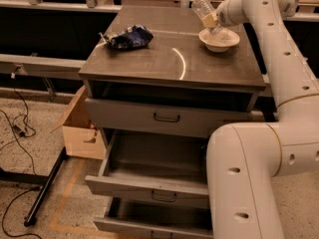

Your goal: Pick water bottle from paper bowl and place on counter

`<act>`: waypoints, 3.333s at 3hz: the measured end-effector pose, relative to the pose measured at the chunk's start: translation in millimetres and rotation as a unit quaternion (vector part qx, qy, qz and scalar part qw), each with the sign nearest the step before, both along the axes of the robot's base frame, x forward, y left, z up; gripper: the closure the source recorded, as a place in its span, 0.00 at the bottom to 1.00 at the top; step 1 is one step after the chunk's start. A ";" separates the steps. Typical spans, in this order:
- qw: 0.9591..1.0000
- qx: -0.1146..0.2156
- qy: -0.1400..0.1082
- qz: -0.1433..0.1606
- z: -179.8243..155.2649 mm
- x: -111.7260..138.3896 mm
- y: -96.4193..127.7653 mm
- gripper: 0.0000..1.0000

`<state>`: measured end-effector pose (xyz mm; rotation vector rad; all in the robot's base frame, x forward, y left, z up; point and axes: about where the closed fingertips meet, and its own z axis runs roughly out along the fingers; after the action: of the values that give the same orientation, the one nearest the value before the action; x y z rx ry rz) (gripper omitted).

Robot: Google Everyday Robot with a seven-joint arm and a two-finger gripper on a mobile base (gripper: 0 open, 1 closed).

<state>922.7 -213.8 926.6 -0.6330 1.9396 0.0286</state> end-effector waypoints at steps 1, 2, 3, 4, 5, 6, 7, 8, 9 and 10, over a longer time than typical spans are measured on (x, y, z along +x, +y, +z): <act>0.999 -0.014 -0.029 0.017 40.3 -15.3 -5.1 1.00; 0.999 -0.027 -0.026 0.031 66.2 -37.8 -9.1 1.00; 0.998 -0.026 0.011 0.054 69.3 -64.6 -4.2 1.00; 0.993 -0.020 0.069 0.096 52.0 -91.9 16.0 1.00; 0.982 -0.019 0.118 0.143 29.7 -115.0 40.3 1.00; 0.973 -0.030 0.149 0.175 5.4 -129.8 57.7 1.00; 0.965 -0.046 0.165 0.199 -18.6 -144.1 69.6 1.00; 0.962 -0.058 0.170 0.208 -36.6 -158.1 75.4 0.88; 0.960 -0.074 0.173 0.209 -49.8 -169.9 78.4 0.65; 0.958 -0.091 0.181 0.202 -60.1 -177.6 79.3 0.41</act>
Offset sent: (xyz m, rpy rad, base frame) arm -0.0522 -0.0295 0.1176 -0.0895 -0.0425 0.0947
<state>745.1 -134.5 866.5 -1.2107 2.1437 0.2381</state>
